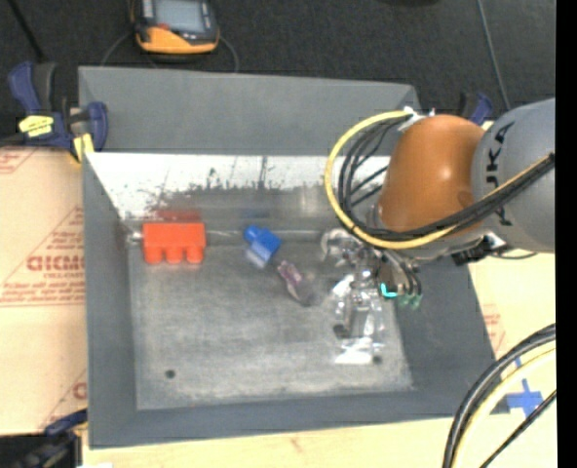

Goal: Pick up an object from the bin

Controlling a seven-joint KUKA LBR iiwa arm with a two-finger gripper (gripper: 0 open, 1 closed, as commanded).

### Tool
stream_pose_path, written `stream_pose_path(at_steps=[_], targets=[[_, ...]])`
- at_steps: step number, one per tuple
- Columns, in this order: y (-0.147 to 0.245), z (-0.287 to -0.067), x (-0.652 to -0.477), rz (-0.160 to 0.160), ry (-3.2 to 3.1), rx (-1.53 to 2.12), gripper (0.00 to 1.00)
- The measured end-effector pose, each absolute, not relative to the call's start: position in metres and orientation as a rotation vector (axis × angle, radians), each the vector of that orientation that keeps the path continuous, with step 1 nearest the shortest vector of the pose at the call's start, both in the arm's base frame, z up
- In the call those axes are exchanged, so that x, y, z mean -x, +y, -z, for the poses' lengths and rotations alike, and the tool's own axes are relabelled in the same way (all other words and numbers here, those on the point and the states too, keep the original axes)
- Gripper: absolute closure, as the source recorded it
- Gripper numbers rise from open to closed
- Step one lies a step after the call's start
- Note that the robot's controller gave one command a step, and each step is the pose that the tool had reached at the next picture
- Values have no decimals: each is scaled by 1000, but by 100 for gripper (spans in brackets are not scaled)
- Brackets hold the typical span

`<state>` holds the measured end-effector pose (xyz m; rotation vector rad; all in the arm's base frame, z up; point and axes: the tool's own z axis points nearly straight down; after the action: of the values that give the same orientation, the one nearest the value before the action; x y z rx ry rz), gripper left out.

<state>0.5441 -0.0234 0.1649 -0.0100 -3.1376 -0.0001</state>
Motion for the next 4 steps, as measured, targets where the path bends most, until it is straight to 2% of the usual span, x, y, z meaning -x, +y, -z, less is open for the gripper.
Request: stream_pose_path(at_steps=[1, 2, 3, 4], targets=[[-89, -84, -601, -6, -3154, -153, 0], [-95, -102, -589, -4, -3138, -271, 0], [-113, -101, -566, -3, -3019, -879, 0], [-106, -70, -528, -1, -2641, -1703, 0]])
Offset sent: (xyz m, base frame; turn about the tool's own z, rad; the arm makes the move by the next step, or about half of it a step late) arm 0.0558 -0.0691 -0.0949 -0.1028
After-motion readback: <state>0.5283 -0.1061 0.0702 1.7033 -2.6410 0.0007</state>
